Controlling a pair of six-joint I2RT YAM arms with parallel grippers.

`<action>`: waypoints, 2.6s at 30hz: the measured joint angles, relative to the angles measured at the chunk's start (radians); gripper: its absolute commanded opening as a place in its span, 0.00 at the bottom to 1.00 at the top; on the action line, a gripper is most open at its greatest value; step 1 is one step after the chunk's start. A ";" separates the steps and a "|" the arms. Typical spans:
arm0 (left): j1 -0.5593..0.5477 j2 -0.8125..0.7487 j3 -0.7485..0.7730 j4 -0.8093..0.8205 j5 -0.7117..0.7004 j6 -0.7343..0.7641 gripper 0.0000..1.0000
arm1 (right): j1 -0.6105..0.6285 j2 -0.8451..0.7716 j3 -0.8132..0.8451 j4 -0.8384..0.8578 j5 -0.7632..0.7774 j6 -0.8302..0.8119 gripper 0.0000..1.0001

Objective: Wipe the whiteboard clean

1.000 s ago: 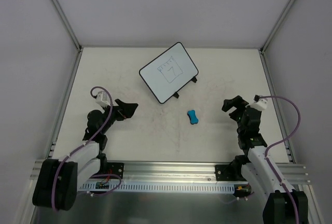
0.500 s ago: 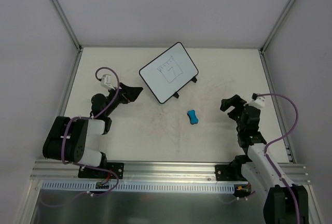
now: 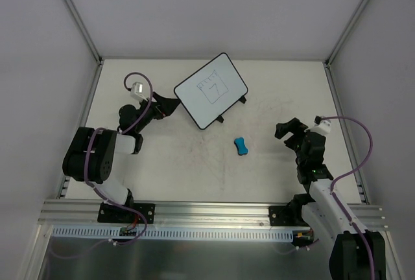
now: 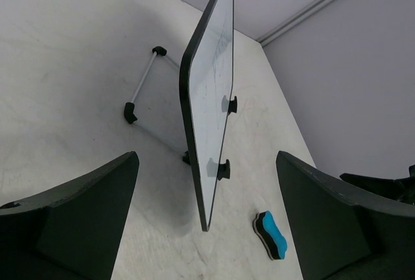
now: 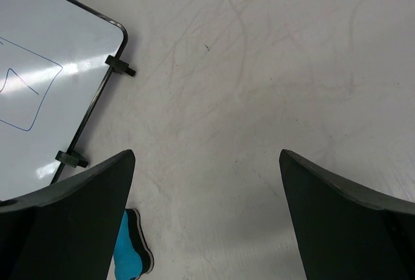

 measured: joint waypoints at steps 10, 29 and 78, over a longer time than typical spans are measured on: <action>-0.028 0.100 0.130 0.005 0.010 0.000 0.84 | 0.000 0.006 0.000 0.000 -0.010 0.000 0.99; -0.113 0.221 0.226 0.010 -0.028 0.005 0.62 | 0.000 0.020 0.006 0.000 -0.016 0.000 0.99; -0.113 0.368 0.275 0.086 0.009 -0.079 0.01 | 0.426 0.715 0.700 -0.573 -0.004 -0.320 0.85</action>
